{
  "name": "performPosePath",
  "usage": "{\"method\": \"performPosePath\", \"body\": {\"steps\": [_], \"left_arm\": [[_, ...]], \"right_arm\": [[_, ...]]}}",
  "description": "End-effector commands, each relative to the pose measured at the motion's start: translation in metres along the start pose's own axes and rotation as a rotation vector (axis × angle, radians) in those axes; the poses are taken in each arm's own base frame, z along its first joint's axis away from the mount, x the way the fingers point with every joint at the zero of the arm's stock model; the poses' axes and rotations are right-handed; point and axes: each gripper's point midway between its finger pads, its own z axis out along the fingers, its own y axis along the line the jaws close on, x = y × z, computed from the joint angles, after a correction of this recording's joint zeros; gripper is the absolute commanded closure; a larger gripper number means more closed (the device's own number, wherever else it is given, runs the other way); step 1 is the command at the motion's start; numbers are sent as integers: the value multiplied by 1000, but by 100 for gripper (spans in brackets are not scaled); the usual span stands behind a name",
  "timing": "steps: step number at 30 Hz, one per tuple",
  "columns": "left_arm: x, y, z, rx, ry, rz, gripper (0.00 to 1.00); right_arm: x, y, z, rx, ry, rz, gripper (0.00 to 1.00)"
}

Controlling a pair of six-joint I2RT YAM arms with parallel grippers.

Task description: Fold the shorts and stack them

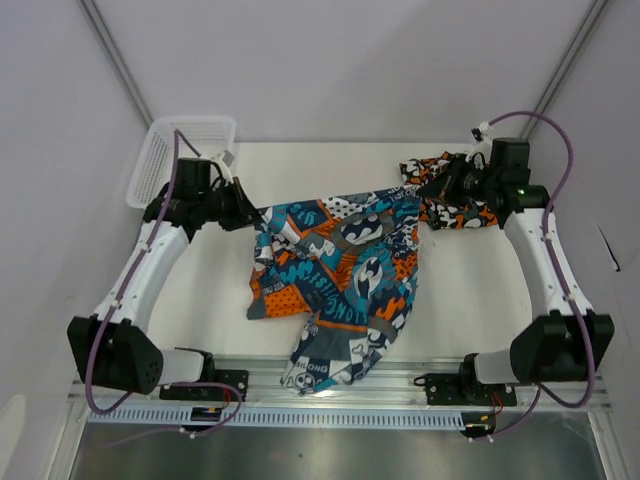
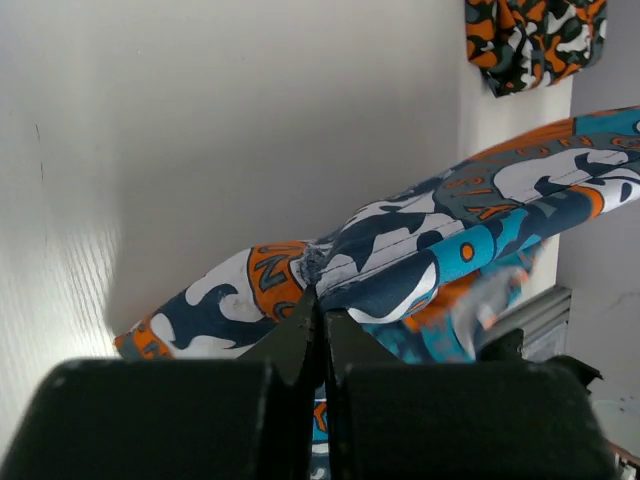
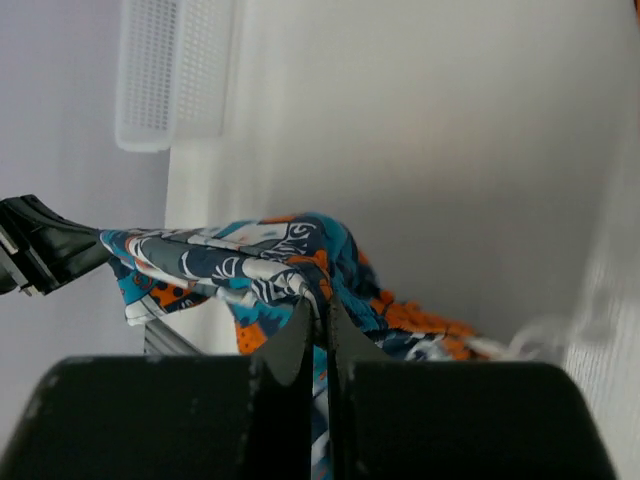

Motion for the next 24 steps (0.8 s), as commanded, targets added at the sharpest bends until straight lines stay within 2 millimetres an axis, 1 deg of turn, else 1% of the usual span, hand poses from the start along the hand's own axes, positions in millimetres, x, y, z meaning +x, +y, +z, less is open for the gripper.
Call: {"method": "performPosePath", "body": {"steps": [1, 2, 3, 4, 5, 6, 7, 8, 9, 10, 11, 12, 13, 15, 16, 17, 18, 19, 20, 21, 22, 23, 24], "left_arm": [[-32, 1, 24, 27, -115, 5, 100], [-30, 8, 40, 21, -81, -10, 100], [-32, 7, 45, 38, -77, -11, 100], [-31, -2, 46, 82, -58, 0, 100], [-33, -9, 46, 105, -58, 13, 100], [-35, -16, 40, 118, -73, 32, 100], [-43, -24, 32, 124, -104, 72, 100], [-46, -30, 25, 129, -119, 94, 100], [-45, -37, 11, 137, -131, 116, 100], [-50, -49, -1, 163, -147, 138, 100], [-54, -60, -16, 183, -170, 162, 100], [-52, -72, -38, 202, -195, 199, 100], [-60, -91, -61, 225, -249, 241, 100], [-59, -108, -96, 231, -316, 290, 100], [-56, -121, -128, 255, -393, 325, 100], [-55, -131, -148, 268, -447, 344, 100], [-54, -140, -167, 300, -501, 351, 100], [-46, -151, -201, 347, -578, 378, 100], [-42, -156, -217, 374, -617, 387, 100], [-40, -162, -233, 403, -663, 393, 100], [-36, -165, -247, 420, -695, 402, 100], [-28, -170, -270, 451, -745, 421, 100], [-25, -175, -283, 472, -773, 431, 100]], "right_arm": [[-34, 17, 9, -147, -83, -43, 100], [-38, 12, 17, -147, -86, -44, 100], [-40, 9, 23, -155, -83, -44, 100], [-41, 7, 29, -162, -74, -39, 100], [-45, 9, 30, -169, -85, -56, 100], [-48, 12, 28, -175, -96, -72, 100], [-54, 19, 19, -181, -121, -110, 100], [-57, 22, 14, -185, -136, -128, 100], [-59, 30, 7, -208, -149, -151, 100], [-56, 42, 0, -256, -144, -173, 100], [-67, 54, -22, -290, -206, -206, 100], [-69, 65, -35, -322, -232, -232, 100], [-65, 90, -62, -379, -282, -304, 100], [-61, 117, -95, -417, -355, -378, 100], [-58, 131, -112, -436, -394, -414, 100], [-49, 157, -148, -469, -473, -488, 100], [-46, 168, -167, -472, -524, -520, 100], [-40, 180, -185, -481, -568, -556, 100], [-35, 193, -206, -486, -618, -594, 100], [-23, 210, -239, -486, -704, -660, 100], [-16, 217, -253, -481, -731, -680, 100], [-10, 224, -268, -478, -762, -708, 100], [2, 242, -298, -483, -829, -780, 100]]}}
